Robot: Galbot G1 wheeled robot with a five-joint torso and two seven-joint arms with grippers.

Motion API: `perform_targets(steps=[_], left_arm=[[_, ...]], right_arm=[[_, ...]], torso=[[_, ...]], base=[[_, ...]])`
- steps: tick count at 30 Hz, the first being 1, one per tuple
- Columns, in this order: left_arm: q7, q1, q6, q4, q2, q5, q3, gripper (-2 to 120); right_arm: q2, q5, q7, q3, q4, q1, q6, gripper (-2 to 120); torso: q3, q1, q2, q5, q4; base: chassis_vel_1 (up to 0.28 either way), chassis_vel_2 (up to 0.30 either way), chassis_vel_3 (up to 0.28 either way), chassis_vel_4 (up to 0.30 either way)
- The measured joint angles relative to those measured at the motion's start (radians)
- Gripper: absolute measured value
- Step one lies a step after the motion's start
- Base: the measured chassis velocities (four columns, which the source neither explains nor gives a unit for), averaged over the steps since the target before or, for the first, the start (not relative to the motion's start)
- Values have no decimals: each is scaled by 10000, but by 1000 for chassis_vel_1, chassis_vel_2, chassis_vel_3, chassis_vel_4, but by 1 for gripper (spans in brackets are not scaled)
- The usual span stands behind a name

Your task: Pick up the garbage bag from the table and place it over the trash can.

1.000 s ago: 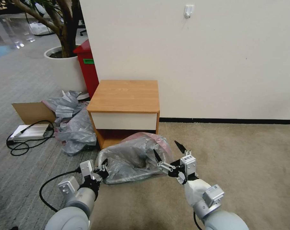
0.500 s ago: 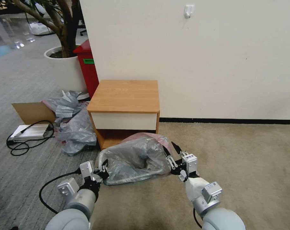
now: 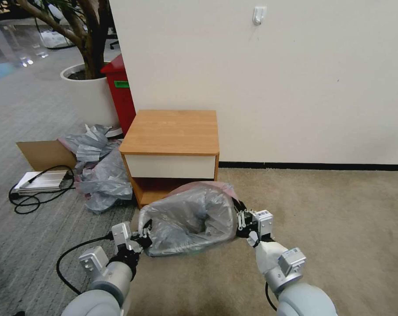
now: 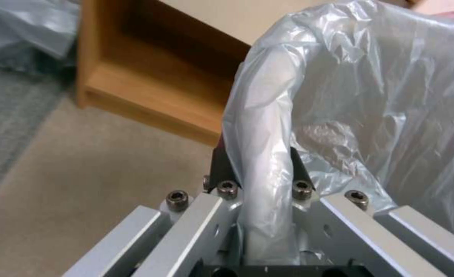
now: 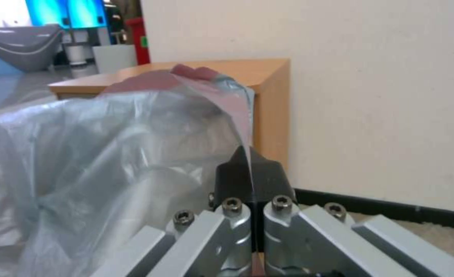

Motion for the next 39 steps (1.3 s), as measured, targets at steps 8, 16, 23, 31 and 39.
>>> perform_targets(steps=[8, 16, 23, 31, 39], left_arm=[[521, 29, -186, -141, -36, -140, -26, 3], [583, 73, -395, -368, -245, -898, 57, 3], [558, 112, -381, -576, -355, -1234, 102, 3], [88, 17, -308, -479, -359, -904, 106, 3], [-674, -433, -254, -101, -442, -532, -172, 3]], right_arm=[[-182, 119, -3, 495, -432, -34, 129, 0], [-86, 71, -13, 477, -1107, 119, 267, 0], [-28, -131, -2, 378, -1629, 235, 362, 0], [75, -522, 175, 226, -1735, 205, 524, 7], [54, -941, -272, 308, -763, -502, 628, 40]], torso=[[0, 0, 0, 0, -1], [0, 0, 0, 1, 0], [0, 0, 0, 0, 0], [0, 0, 0, -1, 0], [0, 0, 0, -2, 0]], base=[[0, 0, 0, 0], [0, 0, 0, 0], [0, 0, 0, 0], [0, 0, 0, 0], [0, 0, 0, 0]])
